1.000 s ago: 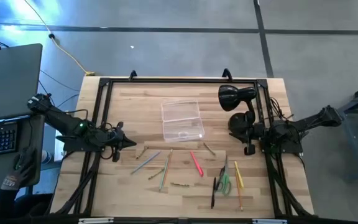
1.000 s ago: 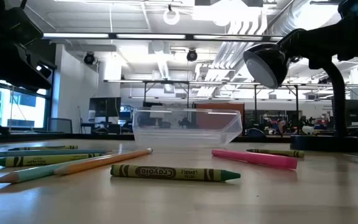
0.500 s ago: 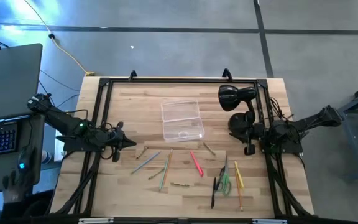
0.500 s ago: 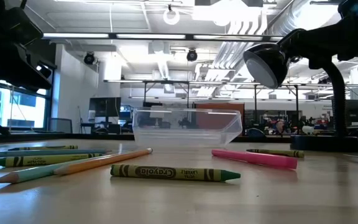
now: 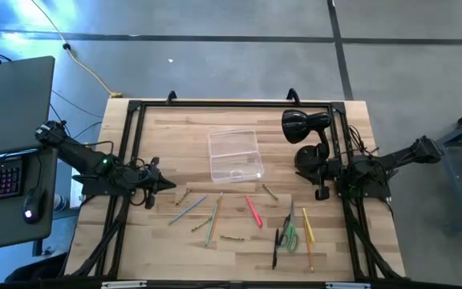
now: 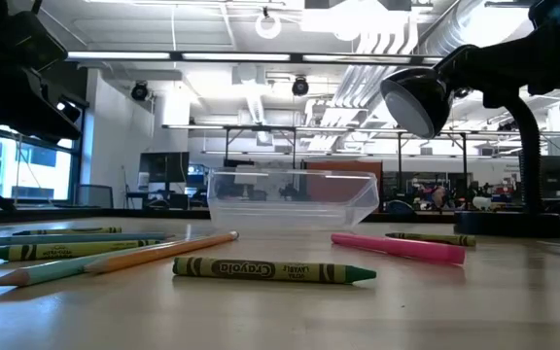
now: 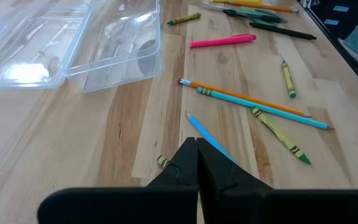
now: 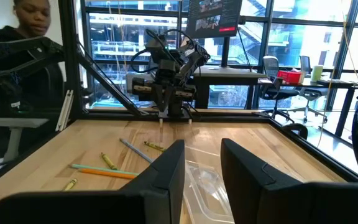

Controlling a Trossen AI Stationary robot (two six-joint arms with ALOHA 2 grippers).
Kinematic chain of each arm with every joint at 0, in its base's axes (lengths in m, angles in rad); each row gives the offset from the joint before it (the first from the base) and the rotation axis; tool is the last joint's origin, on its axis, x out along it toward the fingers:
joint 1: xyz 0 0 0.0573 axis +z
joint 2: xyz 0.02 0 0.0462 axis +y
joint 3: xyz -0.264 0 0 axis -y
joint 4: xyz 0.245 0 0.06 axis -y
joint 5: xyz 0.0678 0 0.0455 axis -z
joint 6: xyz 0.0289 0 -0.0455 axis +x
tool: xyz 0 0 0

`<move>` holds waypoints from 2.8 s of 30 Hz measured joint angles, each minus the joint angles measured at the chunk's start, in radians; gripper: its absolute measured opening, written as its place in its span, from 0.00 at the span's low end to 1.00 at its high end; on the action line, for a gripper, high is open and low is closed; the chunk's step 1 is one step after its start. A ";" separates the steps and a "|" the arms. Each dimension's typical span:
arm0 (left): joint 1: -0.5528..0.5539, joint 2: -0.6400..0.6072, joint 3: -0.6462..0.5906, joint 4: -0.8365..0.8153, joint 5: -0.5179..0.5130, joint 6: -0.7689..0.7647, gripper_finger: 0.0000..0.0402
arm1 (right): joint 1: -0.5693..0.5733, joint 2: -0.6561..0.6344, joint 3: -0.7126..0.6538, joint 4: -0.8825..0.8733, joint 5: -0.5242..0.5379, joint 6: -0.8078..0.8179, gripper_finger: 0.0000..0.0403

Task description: Pick & place school supplies into a supply box

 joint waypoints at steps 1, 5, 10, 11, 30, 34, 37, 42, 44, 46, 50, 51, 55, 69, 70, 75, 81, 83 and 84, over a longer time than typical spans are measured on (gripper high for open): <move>0.000 0.000 0.000 0.000 0.000 0.000 0.07 | 0.000 0.000 0.000 0.000 0.000 0.000 0.21; 0.000 0.000 0.000 0.000 0.000 0.000 0.07 | 0.000 0.000 0.000 0.000 0.000 0.000 0.21; 0.000 0.000 0.000 0.000 0.000 0.000 0.07 | 0.000 0.000 0.000 0.000 0.000 0.000 0.21; 0.000 0.000 0.000 0.000 0.000 0.000 0.07 | 0.000 0.000 0.000 0.000 0.000 0.000 0.21; 0.000 0.000 0.000 0.000 0.000 0.000 0.07 | 0.000 0.000 0.000 0.000 0.000 0.000 0.21; 0.000 0.000 0.000 0.000 0.000 0.000 0.07 | 0.000 0.000 0.000 0.000 0.000 0.000 0.21; 0.000 0.000 0.000 0.000 0.000 0.000 0.07 | 0.000 0.000 0.000 0.000 0.000 0.000 0.21; 0.000 0.000 0.000 0.000 0.000 0.000 0.07 | 0.000 0.000 0.000 0.000 0.000 0.000 0.21; 0.000 0.000 0.000 0.000 0.000 0.000 0.07 | 0.000 0.000 0.000 0.000 0.000 0.000 0.21; 0.000 0.000 0.000 0.000 0.000 0.000 0.07 | 0.000 0.000 0.000 0.000 0.000 0.000 0.21; 0.000 0.000 0.000 0.000 0.000 0.000 0.07 | 0.000 0.000 0.000 0.000 0.000 0.000 0.21; 0.000 0.000 0.000 0.000 0.000 0.000 0.07 | 0.000 0.000 0.000 0.000 0.000 0.000 0.21; 0.000 0.000 0.000 0.000 0.000 0.000 0.07 | 0.000 0.000 0.000 0.000 0.000 0.000 0.21; 0.000 0.000 0.001 0.225 -0.121 0.079 0.07 | 0.000 0.000 0.000 0.000 0.000 0.000 0.21; 0.000 0.000 0.001 0.245 -0.148 0.086 0.07 | 0.000 0.000 0.000 0.000 0.000 0.000 0.21; 0.000 0.000 0.001 0.294 -0.273 0.127 0.07 | 0.000 0.000 0.000 0.000 0.000 0.000 0.21; 0.000 0.000 0.001 0.312 -0.255 0.099 0.07 | 0.000 0.000 0.000 0.000 0.000 0.000 0.21; 0.000 0.000 0.001 0.321 -0.206 0.056 0.07 | 0.000 0.000 0.000 0.000 0.000 0.000 0.21; 0.000 0.000 0.001 0.321 -0.184 0.042 0.07 | 0.000 0.000 0.000 0.000 0.000 0.000 0.21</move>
